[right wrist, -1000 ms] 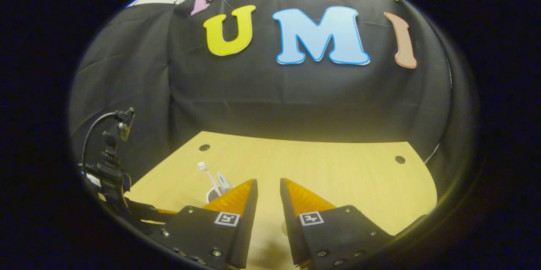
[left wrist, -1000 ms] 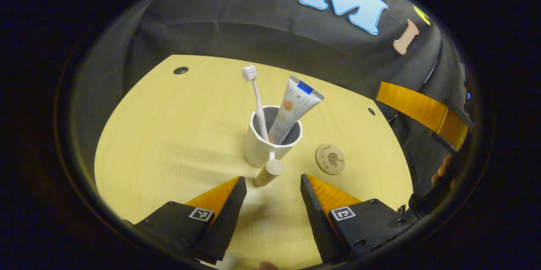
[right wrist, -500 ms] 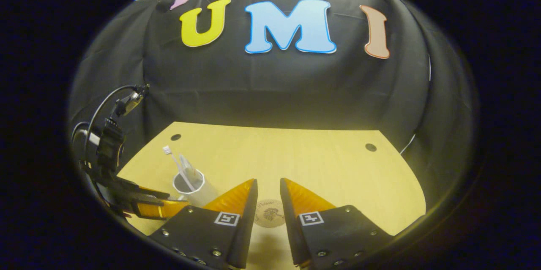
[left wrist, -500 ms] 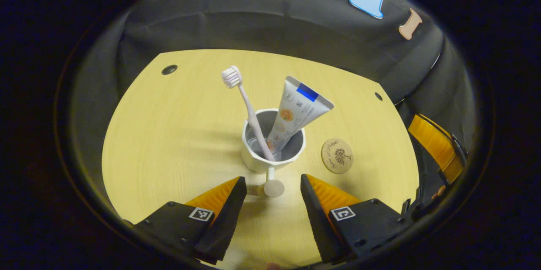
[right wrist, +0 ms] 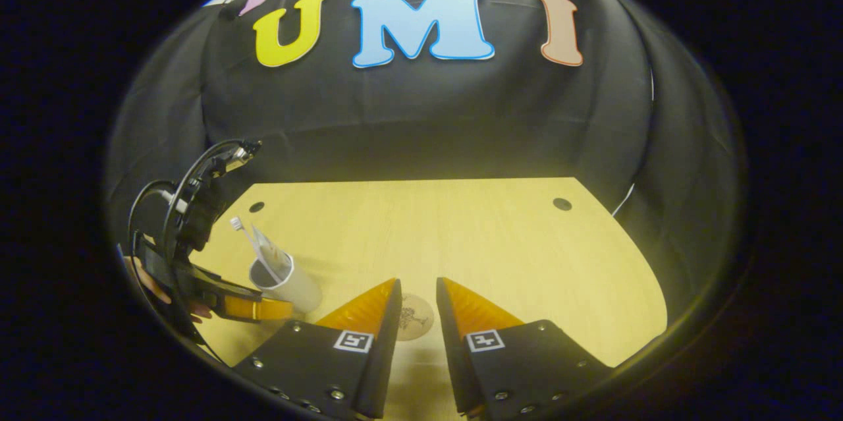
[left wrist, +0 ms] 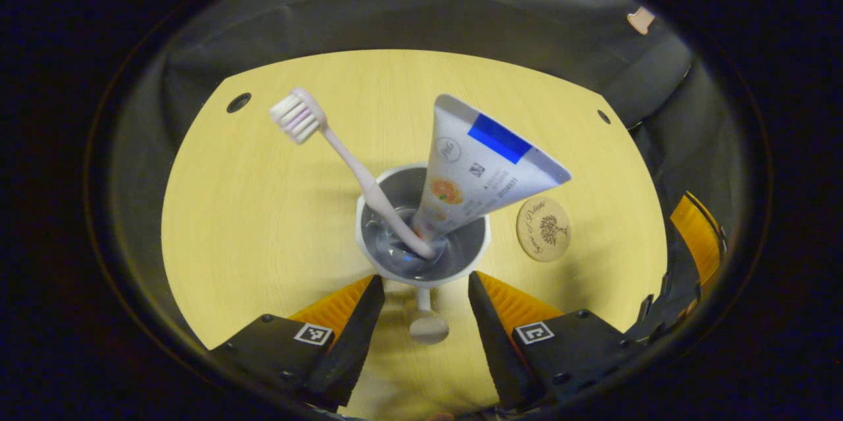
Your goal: Put the toothbrush and toothpaste on the desktop into the cup, then pick up the cup and place it on the coaster on the desktop.
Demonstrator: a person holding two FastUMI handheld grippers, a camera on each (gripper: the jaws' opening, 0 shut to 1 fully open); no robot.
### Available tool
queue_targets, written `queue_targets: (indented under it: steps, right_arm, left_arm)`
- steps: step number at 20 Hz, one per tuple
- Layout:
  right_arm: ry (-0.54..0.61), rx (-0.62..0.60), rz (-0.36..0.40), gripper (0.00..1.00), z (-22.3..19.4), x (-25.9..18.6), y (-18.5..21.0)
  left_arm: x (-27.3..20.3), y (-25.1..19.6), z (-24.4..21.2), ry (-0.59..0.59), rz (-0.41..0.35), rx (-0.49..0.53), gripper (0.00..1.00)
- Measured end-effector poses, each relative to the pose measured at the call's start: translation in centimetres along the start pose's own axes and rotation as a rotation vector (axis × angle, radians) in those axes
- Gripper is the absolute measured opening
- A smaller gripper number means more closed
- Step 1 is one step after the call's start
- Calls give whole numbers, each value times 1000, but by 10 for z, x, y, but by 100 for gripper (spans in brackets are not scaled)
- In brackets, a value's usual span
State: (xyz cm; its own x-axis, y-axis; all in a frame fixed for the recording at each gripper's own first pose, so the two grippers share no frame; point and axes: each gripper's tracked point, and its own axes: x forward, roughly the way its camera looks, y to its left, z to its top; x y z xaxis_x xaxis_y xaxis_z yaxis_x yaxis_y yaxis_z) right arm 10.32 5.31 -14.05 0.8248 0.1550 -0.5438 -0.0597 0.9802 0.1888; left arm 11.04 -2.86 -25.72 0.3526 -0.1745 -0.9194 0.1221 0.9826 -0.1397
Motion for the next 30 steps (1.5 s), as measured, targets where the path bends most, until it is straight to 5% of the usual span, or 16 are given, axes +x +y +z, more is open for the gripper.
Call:
queue_targets:
  steps: [9,11,12,13,14,18,19,30]
  right_arm:
    - [52,71,-29,37,-9,7,-10]
    - [58,78,-30,37,-9,8,-10]
    - [62,81,-28,34,-10,9,-10]
    - [69,83,-26,34,-14,8,-11]
    - [73,84,-23,37,-15,8,-10]
    - [70,76,-19,34,-17,10,-11]
    - [70,75,-18,37,-17,9,-11]
    - [47,109,-50,37,-14,8,-21]
  left_arm:
    - [19,6,-4,64,47,19,82]
    - [17,4,-6,70,46,20,63]
    - [20,3,-5,68,48,7,73]
    - [21,3,-3,68,51,7,52]
    - [20,4,-4,68,65,11,41]
    - [22,2,-1,44,69,41,41]
    - [22,0,-3,42,63,45,29]
    - [14,-62,11,-40,-31,183,34]
